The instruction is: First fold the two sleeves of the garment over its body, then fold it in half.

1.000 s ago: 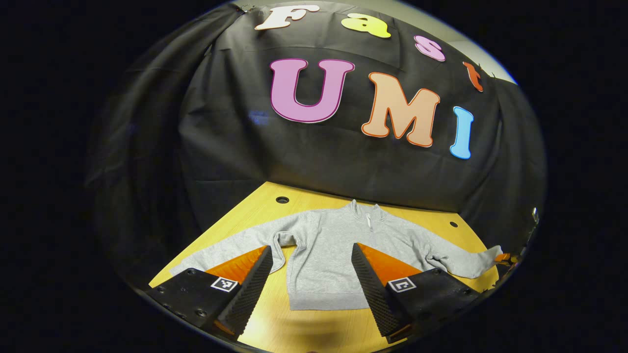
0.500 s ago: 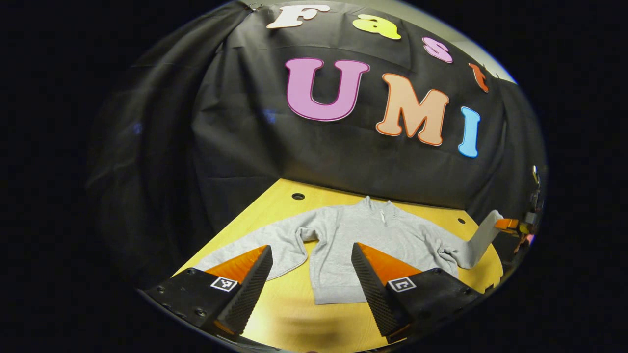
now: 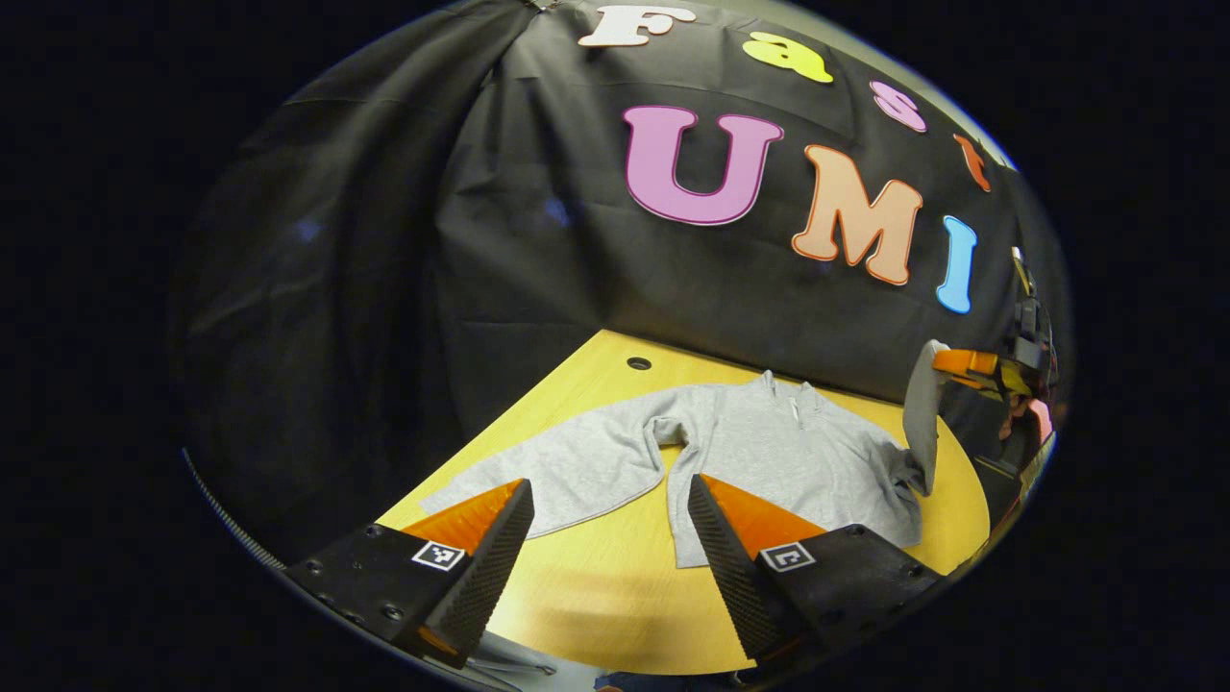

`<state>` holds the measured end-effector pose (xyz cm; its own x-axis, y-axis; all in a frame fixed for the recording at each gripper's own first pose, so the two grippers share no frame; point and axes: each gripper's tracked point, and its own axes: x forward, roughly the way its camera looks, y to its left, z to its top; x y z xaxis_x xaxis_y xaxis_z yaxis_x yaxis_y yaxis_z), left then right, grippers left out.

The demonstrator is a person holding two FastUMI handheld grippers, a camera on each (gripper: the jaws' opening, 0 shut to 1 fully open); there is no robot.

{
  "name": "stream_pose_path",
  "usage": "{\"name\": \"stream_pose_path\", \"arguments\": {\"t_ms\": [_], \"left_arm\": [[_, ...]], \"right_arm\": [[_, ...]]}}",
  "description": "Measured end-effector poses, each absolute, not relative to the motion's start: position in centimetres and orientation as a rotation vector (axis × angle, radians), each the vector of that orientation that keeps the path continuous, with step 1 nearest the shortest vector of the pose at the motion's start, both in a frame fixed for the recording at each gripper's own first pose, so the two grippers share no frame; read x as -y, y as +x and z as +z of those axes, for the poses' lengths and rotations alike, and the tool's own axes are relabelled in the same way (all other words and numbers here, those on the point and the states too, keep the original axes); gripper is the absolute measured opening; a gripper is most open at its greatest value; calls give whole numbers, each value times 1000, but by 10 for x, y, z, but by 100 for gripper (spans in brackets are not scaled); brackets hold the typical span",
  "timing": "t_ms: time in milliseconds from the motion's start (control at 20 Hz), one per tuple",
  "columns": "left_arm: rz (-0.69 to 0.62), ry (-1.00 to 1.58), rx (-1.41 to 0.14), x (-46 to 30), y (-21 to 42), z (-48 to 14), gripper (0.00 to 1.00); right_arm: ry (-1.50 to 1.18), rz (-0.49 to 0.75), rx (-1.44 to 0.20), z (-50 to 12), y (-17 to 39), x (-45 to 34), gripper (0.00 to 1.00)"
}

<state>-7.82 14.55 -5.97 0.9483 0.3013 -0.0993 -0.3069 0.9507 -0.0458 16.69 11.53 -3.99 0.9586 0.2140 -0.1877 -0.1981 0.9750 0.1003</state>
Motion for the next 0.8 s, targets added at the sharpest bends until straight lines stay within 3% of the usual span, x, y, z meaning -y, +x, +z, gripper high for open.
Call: {"name": "stream_pose_path", "arguments": {"t_ms": [400,800], "left_arm": [[388,-95,-112,-193,-105,-84,95],[481,-136,-131,-253,-106,-111,95]], "right_arm": [[7,457,-211,-66,199,-296,7],[-172,494,-326,-141,230,-398,8]]}}
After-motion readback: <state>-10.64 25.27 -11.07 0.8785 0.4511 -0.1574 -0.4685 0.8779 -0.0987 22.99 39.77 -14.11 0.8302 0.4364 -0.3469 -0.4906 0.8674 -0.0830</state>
